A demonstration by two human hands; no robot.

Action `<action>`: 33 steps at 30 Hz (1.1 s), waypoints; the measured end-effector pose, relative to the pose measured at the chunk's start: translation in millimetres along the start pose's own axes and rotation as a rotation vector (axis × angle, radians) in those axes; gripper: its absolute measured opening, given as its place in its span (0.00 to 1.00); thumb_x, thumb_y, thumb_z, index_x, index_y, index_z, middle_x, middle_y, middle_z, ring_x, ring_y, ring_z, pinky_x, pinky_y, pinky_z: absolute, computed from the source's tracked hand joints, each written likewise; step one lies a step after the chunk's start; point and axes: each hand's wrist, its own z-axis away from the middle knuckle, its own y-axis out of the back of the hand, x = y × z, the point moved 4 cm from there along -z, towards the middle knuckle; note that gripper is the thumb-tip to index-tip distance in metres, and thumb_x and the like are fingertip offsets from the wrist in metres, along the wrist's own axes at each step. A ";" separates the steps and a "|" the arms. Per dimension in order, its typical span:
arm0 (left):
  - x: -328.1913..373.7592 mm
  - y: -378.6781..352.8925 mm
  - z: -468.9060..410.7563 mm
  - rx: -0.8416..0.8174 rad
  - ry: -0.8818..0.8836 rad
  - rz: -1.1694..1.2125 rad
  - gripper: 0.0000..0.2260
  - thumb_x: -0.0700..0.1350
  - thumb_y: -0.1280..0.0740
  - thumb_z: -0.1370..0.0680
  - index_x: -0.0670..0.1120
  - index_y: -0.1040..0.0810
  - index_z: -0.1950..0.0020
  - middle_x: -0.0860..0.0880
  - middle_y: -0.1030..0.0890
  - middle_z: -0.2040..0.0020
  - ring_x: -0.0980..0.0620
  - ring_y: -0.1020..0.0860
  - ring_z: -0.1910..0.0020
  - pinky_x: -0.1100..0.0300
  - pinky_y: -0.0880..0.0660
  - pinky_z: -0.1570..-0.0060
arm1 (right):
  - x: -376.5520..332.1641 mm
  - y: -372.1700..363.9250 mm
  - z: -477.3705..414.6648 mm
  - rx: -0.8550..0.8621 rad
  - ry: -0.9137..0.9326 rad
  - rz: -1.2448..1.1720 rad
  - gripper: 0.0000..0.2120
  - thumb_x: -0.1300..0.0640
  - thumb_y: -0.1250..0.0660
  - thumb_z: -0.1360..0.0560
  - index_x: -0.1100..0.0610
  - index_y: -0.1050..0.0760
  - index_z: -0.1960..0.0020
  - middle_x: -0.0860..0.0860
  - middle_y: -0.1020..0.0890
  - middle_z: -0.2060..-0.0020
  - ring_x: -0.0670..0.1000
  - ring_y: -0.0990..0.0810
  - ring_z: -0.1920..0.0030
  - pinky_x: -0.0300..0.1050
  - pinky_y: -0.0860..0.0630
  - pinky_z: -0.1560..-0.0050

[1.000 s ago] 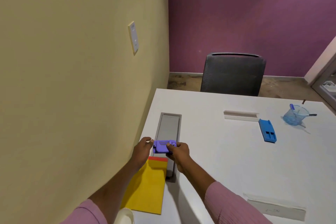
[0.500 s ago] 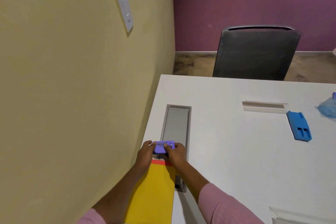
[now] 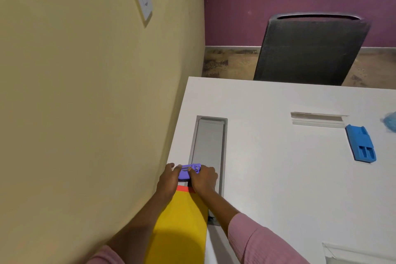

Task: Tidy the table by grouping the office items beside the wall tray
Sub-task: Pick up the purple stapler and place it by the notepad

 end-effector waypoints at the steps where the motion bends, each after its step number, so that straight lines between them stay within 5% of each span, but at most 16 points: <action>1: -1.1 0.9 -1.6 0.008 -0.004 -0.044 0.21 0.52 0.43 0.18 0.43 0.35 0.28 0.40 0.25 0.35 0.41 0.25 0.39 0.47 0.31 0.35 | -0.2 -1.5 0.8 -0.001 0.002 0.021 0.17 0.47 0.36 0.22 0.58 0.22 0.41 0.55 0.20 0.46 0.53 0.23 0.44 0.43 0.26 0.43; 25: 0.3 1.2 6.0 -0.014 -0.093 -0.406 0.23 0.54 0.42 0.19 0.47 0.38 0.26 0.43 0.26 0.32 0.41 0.26 0.37 0.48 0.33 0.37 | 3.1 4.3 17.9 0.062 0.014 0.148 0.19 0.44 0.40 0.20 0.58 0.23 0.42 0.53 0.21 0.46 0.51 0.25 0.44 0.40 0.30 0.48; 28: 6.8 -0.5 17.0 0.022 -0.184 -0.494 0.23 0.54 0.39 0.20 0.46 0.35 0.28 0.43 0.24 0.34 0.42 0.24 0.39 0.48 0.31 0.39 | 1.7 18.4 24.2 0.067 0.103 0.182 0.18 0.47 0.42 0.19 0.58 0.21 0.43 0.54 0.20 0.45 0.53 0.24 0.43 0.45 0.26 0.43; 33: 22.9 -3.4 47.3 0.163 -0.375 -0.619 0.25 0.55 0.33 0.23 0.43 0.29 0.31 0.42 0.22 0.36 0.41 0.24 0.40 0.46 0.28 0.41 | 9.2 51.5 40.3 0.118 0.129 0.153 0.20 0.44 0.40 0.21 0.53 0.24 0.34 0.52 0.26 0.34 0.53 0.34 0.31 0.50 0.33 0.35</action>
